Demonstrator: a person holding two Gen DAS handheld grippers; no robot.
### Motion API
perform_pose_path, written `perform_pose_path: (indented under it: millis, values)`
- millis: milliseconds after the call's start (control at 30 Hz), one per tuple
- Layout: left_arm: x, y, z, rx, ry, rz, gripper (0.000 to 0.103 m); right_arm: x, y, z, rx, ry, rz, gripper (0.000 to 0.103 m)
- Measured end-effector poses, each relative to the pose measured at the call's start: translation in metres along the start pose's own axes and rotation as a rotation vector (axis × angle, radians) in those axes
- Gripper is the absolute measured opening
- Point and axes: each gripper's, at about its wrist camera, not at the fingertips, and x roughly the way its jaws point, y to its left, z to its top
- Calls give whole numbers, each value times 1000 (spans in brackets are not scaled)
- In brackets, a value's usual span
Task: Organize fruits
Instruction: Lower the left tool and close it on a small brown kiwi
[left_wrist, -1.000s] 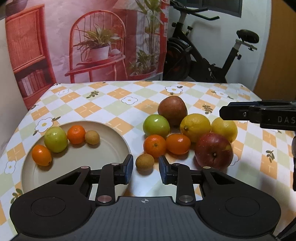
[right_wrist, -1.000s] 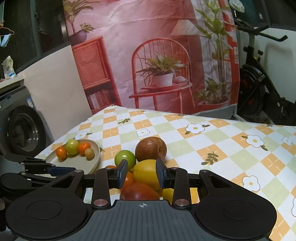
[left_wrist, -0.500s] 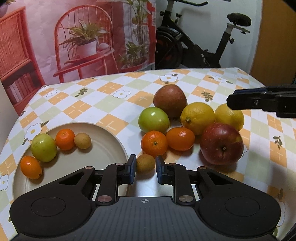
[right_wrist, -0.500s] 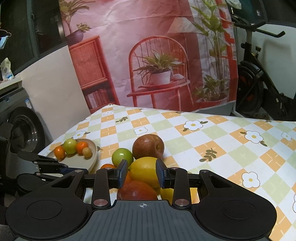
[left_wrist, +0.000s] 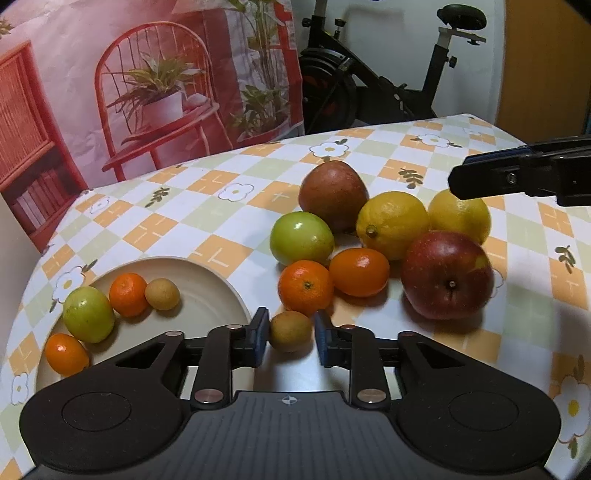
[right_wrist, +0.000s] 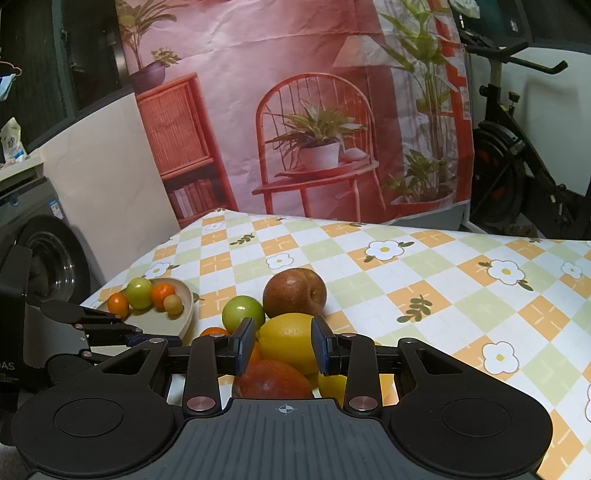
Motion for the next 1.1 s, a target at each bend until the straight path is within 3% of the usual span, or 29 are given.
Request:
perform_pose_path:
  millis: [233, 333, 700, 867, 967, 1100]
  values:
    - [-1, -8, -3, 53, 1, 18, 34, -3, 1, 0, -5, -6, 4, 31]
    - [-1, -5, -3, 38, -4, 33, 24, -4, 1, 0, -6, -6, 3, 31]
    - [-11, 0, -15, -113, 47, -123, 19, -6, 1, 2, -6, -6, 5, 31]
    - [-11, 0, -12, -139, 33, -127, 22, -6, 1, 2, -10, -5, 6, 31]
    - [-7, 1, -9, -160, 46, -156, 32, -6, 1, 4, -15, -5, 6, 31]
    - [0, 0, -7, -150, 52, -123, 35, -7, -1, 5, -15, -2, 3, 31]
